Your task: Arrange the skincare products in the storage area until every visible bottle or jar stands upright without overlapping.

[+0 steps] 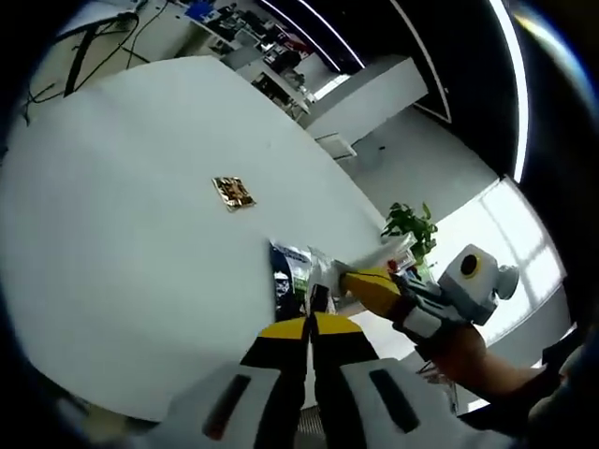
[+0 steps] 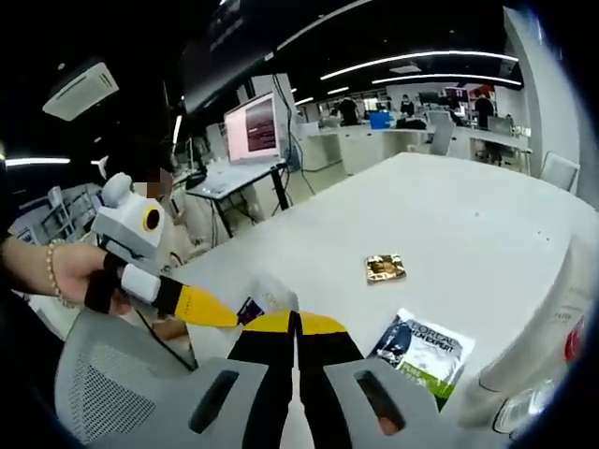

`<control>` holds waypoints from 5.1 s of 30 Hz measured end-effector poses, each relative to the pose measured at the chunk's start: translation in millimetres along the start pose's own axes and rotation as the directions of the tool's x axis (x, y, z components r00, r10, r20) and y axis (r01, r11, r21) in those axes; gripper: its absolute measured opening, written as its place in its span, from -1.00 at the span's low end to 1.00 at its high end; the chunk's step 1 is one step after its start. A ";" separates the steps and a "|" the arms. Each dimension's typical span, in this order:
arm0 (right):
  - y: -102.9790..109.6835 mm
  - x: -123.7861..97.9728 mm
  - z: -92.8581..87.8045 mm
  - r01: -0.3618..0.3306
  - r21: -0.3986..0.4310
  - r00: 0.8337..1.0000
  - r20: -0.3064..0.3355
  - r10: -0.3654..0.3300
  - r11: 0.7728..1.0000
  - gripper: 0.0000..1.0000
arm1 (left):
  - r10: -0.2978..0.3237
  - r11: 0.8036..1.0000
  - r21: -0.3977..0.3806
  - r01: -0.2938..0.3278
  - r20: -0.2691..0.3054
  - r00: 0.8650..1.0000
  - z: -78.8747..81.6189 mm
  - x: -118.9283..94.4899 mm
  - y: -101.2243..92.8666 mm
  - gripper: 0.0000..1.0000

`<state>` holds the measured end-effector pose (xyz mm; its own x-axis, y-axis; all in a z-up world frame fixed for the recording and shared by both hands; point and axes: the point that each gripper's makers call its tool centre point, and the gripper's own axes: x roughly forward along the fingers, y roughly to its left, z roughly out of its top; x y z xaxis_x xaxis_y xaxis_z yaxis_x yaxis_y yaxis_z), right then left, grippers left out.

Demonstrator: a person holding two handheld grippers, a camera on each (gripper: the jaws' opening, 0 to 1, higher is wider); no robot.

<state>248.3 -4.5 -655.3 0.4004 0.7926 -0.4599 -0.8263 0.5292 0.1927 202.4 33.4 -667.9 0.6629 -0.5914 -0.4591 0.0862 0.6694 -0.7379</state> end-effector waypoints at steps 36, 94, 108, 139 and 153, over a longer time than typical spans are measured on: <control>-37.9 53.9 -79.4 0.074 -0.139 0.952 -0.286 -0.112 0.987 -0.98 | 0.167 0.986 0.005 -0.168 -0.164 0.972 -25.3 52.5 57.4 -1.00; -42.5 53.0 -73.7 0.004 -0.396 0.959 -0.259 -0.115 0.918 -0.68 | 0.311 0.588 0.807 -0.051 -0.167 0.935 -12.9 89.8 73.8 -0.79; -13.4 45.6 -83.0 -0.145 -0.460 0.950 -0.311 -0.006 0.876 -0.58 | 0.354 0.629 0.762 -0.156 -0.102 0.930 -11.8 89.1 74.3 -0.78; -21.9 51.3 -92.9 -0.170 -0.414 0.939 -0.343 0.020 0.894 -0.52 | 0.368 0.660 0.730 -0.175 -0.111 0.923 -13.3 88.4 71.9 -0.72; -10.9 50.9 -99.2 -0.188 -0.415 0.937 -0.348 0.036 0.890 -0.39 | 0.370 0.673 0.716 -0.186 -0.108 0.923 -13.2 86.5 72.5 -0.72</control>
<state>238.3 0.1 -766.8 0.2074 0.6559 -0.7258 -0.9753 0.1960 -0.1016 256.1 24.9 -767.6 0.5635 -0.3466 -0.7499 0.4675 0.8822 -0.0565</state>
